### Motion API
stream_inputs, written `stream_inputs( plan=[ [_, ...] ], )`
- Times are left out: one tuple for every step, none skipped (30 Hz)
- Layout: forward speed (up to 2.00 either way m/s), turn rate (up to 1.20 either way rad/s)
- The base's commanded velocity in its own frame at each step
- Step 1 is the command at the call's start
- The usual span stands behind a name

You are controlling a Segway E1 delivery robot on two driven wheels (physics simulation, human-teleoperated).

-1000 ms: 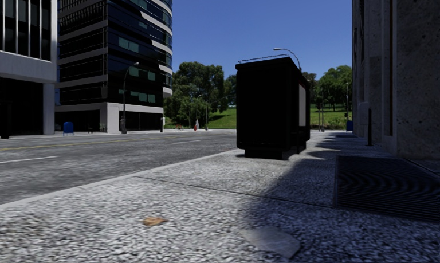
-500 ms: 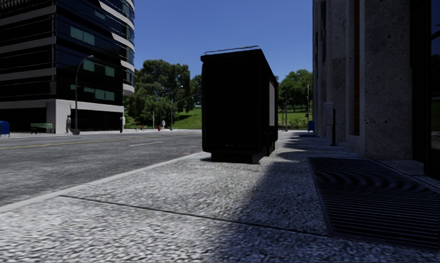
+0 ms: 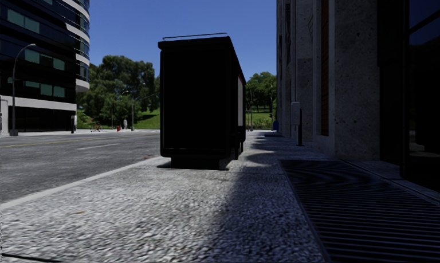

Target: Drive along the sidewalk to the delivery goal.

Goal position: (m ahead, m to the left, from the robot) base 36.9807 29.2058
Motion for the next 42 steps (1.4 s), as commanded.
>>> stream_inputs(
  plan=[
    [1.37, -0.43],
    [1.37, -0.43],
    [1.37, -0.43],
    [1.37, -0.43],
    [1.37, -0.43],
    [1.37, -0.43],
    [1.37, -0.43],
    [1.37, -0.43],
    [1.37, -0.43],
    [1.38, -0.42],
    [1.41, -0.37],
    [1.43, -0.35],
    [1.43, -0.34],
    [1.43, -0.34],
    [1.44, -0.34],
    [1.44, -0.34],
    [1.44, -0.34],
    [1.44, -0.34],
    [1.44, -0.34],
    [1.44, -0.34],
    [1.44, -0.34],
    [1.44, -0.34],
    [1.44, -0.34],
    [1.44, -0.28],
    [1.44, -0.28],
    [1.44, -0.24],
    [1.44, -0.22],
    [1.44, -0.22],
    [1.45, -0.22],
    [1.45, -0.22],
    [1.45, -0.22],
    [1.45, -0.22],
    [1.45, -0.22],
    [1.45, -0.22],
    [1.45, -0.15],
    [1.45, -0.15],
    [1.46, -0.08],
    [1.47, 0.00],
    [1.48, 0.00],
    [1.49, 0.00],
    [1.49, 0.00],
    [1.49, 0.00]
  ],
)
